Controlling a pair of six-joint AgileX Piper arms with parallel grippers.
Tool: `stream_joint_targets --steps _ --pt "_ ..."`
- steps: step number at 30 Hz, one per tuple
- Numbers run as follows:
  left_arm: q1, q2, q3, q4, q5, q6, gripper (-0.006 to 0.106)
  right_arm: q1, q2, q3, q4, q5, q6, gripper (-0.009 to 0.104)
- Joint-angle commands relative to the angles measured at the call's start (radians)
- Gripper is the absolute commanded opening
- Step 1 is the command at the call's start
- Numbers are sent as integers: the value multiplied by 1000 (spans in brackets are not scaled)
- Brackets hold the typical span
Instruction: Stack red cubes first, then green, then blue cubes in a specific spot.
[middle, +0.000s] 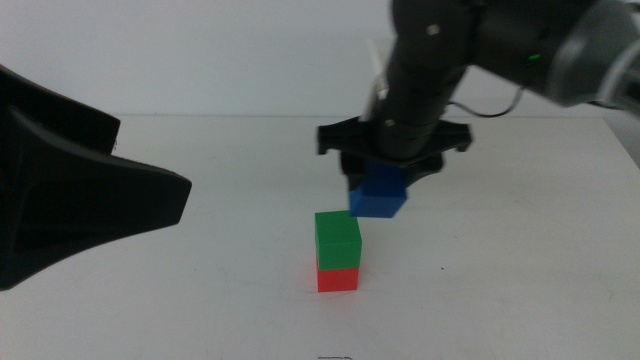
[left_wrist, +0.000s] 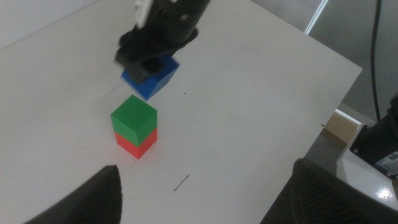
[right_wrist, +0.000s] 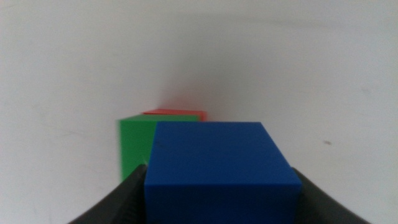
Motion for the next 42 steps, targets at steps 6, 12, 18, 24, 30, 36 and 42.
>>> stream_joint_targets --steps 6,12,18,24,30,36,42 --pt "-2 0 -20 -48 -48 -4 92 36 -5 -69 -2 65 27 -1" --pt "-2 0 -20 -48 -48 -4 92 55 4 -69 -11 64 48 -1" --pt "-2 0 -20 -48 -48 -4 92 67 32 -85 -9 64 54 -1" --pt "-2 0 -20 -48 -48 -4 92 72 53 -117 -10 64 53 -1" --pt "-2 0 -20 -48 -48 -4 92 72 54 -117 -25 64 54 -1" --pt "-2 0 -20 -48 -48 -4 92 62 54 -116 -36 65 54 -1" --pt "-2 0 -20 -48 -48 -4 92 64 82 -116 -12 65 23 0"
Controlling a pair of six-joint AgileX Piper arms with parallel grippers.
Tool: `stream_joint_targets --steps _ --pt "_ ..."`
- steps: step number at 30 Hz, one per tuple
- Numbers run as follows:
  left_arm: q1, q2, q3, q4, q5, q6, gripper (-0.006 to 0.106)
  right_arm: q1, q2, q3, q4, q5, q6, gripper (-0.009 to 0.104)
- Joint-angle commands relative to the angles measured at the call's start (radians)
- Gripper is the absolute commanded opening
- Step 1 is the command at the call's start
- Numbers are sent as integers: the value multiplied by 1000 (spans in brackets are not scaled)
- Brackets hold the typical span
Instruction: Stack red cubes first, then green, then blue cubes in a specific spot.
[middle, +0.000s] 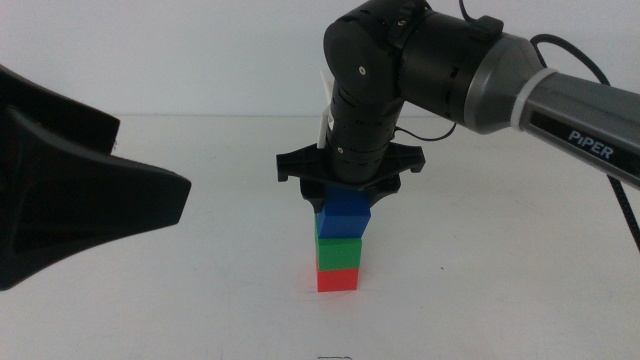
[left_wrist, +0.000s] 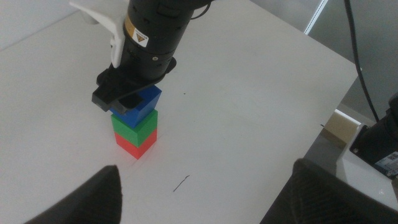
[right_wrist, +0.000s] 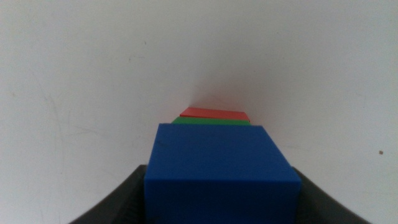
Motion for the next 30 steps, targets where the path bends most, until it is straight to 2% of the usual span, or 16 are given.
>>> stream_joint_targets --steps 1,6,10,14,15,19,23,27,30 --pt "-2 0 -20 -48 -48 -4 92 -5 -42 -31 -2 67 -9 0" --pt "-2 0 -20 -48 -48 -4 92 -5 -37 -31 14 66 -30 9" --pt "-2 0 -20 -48 -48 -4 92 -5 -37 -31 15 66 -46 23" --pt "-2 0 -20 -48 -48 -4 92 -5 -37 -31 14 66 -46 43" --pt "-2 0 -20 -48 -48 -4 92 -5 -37 -31 9 65 -46 57" --pt "-2 0 -20 -48 -48 -4 92 -5 -37 -31 2 60 -46 71" --pt "-2 0 -20 -48 -48 -4 92 -5 -37 -32 -4 59 -46 78" --pt "-2 0 -20 -48 -48 -4 92 -6 -111 -41 -6 65 -46 78" --pt "-2 0 -20 -48 -48 -4 92 -6 -163 -66 -32 65 -47 78"
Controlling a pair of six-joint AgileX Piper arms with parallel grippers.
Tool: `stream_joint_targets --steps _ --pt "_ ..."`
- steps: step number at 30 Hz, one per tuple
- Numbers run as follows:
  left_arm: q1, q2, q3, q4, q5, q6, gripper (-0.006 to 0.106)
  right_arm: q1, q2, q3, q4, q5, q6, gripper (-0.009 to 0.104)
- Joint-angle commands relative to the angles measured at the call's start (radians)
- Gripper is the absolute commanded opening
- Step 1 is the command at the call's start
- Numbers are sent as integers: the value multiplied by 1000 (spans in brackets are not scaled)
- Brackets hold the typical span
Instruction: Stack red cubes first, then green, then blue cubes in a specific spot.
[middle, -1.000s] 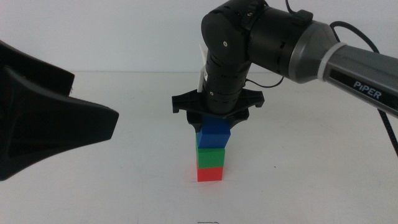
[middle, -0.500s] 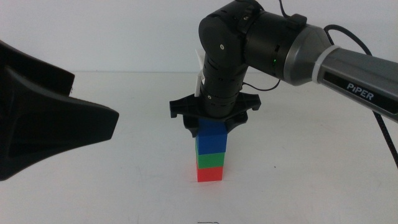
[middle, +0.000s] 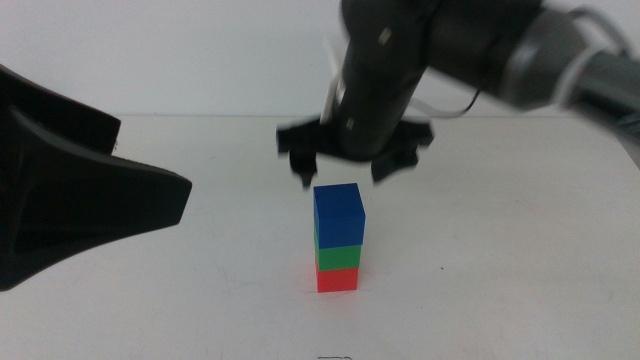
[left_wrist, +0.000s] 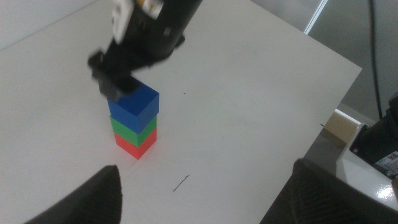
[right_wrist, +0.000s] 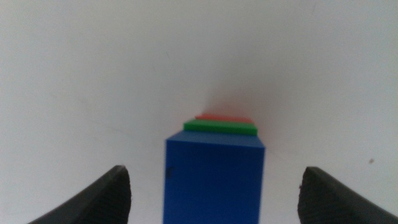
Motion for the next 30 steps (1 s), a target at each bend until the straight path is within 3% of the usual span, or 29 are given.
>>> stream_joint_targets --steps 1,6,13,20,27,30 --pt "-2 0 -20 -48 -48 -4 92 -6 -113 -56 -53 60 -8 78" --pt "-2 0 -20 -48 -48 -4 92 -29 -244 -69 -77 61 -9 78" --pt "-2 0 -20 -48 -48 -4 92 -40 -464 -56 -160 61 -38 78" --pt "-2 -1 -20 -48 -49 -4 92 -92 -782 238 -295 -29 -61 78" --pt "-2 -1 -20 -49 -49 -4 92 -334 -1127 628 -230 -414 -210 78" --pt "-2 -1 -20 -49 -49 -4 92 -423 -1221 754 -150 -538 -303 78"
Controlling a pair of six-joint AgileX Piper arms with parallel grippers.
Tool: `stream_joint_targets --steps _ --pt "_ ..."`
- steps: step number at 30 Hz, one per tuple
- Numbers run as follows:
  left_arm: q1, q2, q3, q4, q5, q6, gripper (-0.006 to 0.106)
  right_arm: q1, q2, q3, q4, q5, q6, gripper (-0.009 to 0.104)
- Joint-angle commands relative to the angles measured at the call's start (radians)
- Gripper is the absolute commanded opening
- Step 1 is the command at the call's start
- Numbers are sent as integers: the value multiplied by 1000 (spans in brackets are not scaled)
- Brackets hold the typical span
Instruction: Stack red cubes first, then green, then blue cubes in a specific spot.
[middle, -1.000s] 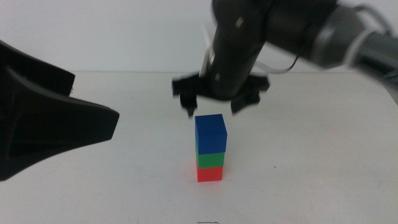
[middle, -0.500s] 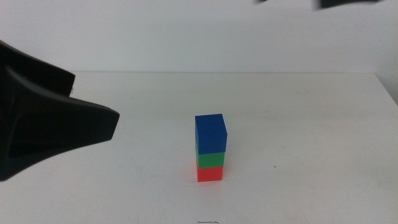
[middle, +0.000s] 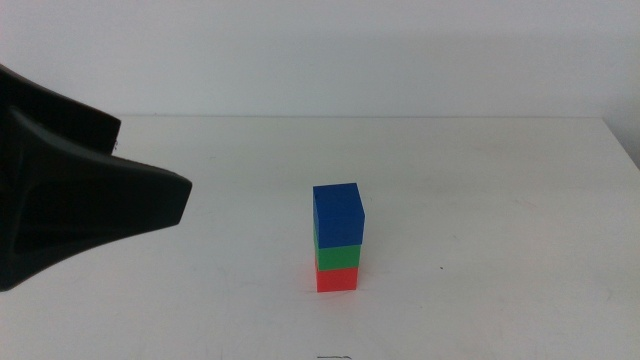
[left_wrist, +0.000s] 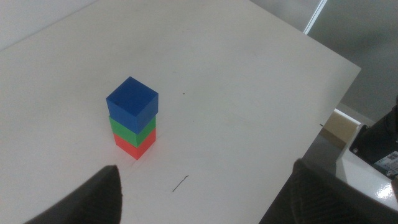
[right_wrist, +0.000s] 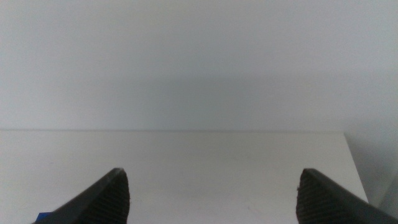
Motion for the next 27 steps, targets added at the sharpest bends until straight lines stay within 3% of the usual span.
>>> stream_joint_targets --steps 1,3,5,17,22,27 --pt "-2 -1 -20 -48 -49 -4 92 -60 -50 68 68 -176 -94 78" --pt "-2 -1 -20 -48 -49 -4 92 -82 -69 112 131 -206 -157 78" --pt "-2 -1 -20 -48 -49 -4 92 -87 -69 136 153 -224 -194 78" --pt "-2 -1 -20 -48 -49 -4 92 -87 -62 145 129 -234 -200 78" --pt "81 -197 163 83 -398 -110 92 -87 -62 145 129 -234 -200 78" --pt "252 -397 398 320 -686 -291 92 -87 -62 145 129 -234 -200 78"
